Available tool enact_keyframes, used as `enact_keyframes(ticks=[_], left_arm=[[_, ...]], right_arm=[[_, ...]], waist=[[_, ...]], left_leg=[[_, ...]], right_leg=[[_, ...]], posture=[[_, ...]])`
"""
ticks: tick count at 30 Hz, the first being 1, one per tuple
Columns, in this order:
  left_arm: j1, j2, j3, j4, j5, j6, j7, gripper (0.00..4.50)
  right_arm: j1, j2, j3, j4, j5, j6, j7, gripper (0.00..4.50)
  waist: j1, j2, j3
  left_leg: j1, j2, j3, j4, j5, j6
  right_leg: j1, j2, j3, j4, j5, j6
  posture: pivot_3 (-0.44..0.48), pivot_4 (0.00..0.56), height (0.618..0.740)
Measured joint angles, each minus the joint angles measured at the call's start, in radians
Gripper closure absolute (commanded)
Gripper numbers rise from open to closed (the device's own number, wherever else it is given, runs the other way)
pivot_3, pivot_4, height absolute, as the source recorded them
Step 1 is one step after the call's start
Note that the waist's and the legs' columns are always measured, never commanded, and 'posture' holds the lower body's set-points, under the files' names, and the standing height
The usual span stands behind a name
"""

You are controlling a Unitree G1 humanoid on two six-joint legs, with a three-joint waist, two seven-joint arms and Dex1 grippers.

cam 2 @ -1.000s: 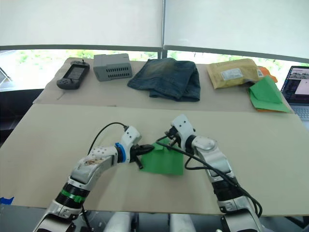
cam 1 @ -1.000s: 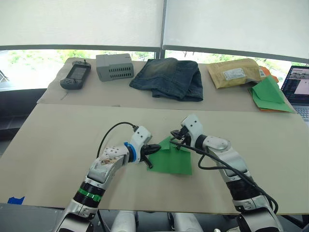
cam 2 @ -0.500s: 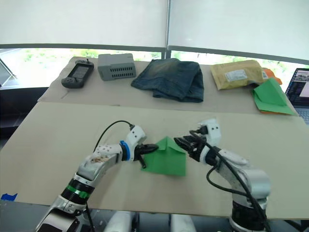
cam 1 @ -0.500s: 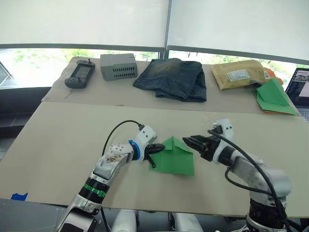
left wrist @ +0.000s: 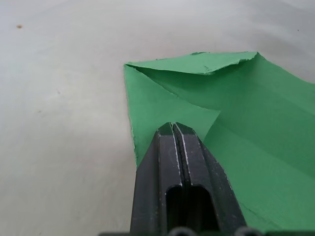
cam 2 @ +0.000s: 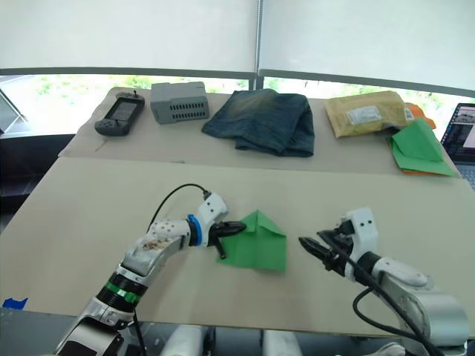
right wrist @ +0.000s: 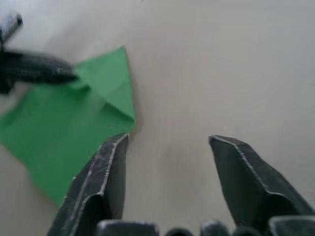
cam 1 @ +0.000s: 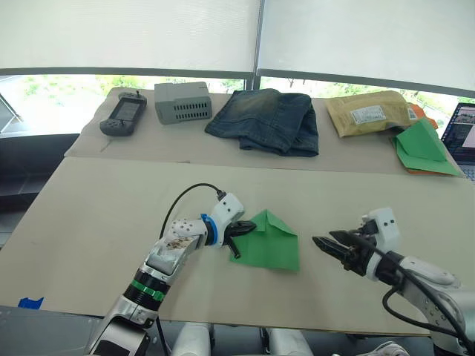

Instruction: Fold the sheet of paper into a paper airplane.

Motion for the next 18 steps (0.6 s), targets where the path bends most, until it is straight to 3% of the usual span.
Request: enact_keyframes(ticks=[5,6,18], left_arm=[[0.001,-0.002,0.001,0.001,0.002,0.000,-0.001,4.50],[0.002,-0.002,0.001,0.001,0.002,0.000,-0.001,4.50],[0.008,0.001,0.001,-0.006,0.004,-0.009,-0.002,4.50]], right_arm=[[-0.001,-0.062,0.081,0.072,-0.090,-0.164,0.042,4.30],[-0.001,-0.071,0.097,0.083,-0.103,-0.185,0.047,4.41],[-0.162,-0.088,0.330,0.264,-0.269,-0.378,0.094,4.41]], waist=[[0.000,0.000,0.000],[0.000,0.000,0.000],[-0.001,0.000,0.000]], left_leg=[[0.000,0.000,-0.001,0.000,0.000,0.000],[0.000,0.000,-0.001,0.000,0.000,0.000],[0.000,0.000,-0.001,0.000,0.000,0.000]], right_leg=[[0.000,0.000,0.000,0.000,0.000,0.000],[0.000,0.000,0.000,0.000,0.000,0.000],[0.000,0.001,0.000,0.000,0.000,0.000]], posture=[[0.000,0.150,0.740],[0.000,0.150,0.740],[0.000,0.150,0.740]])
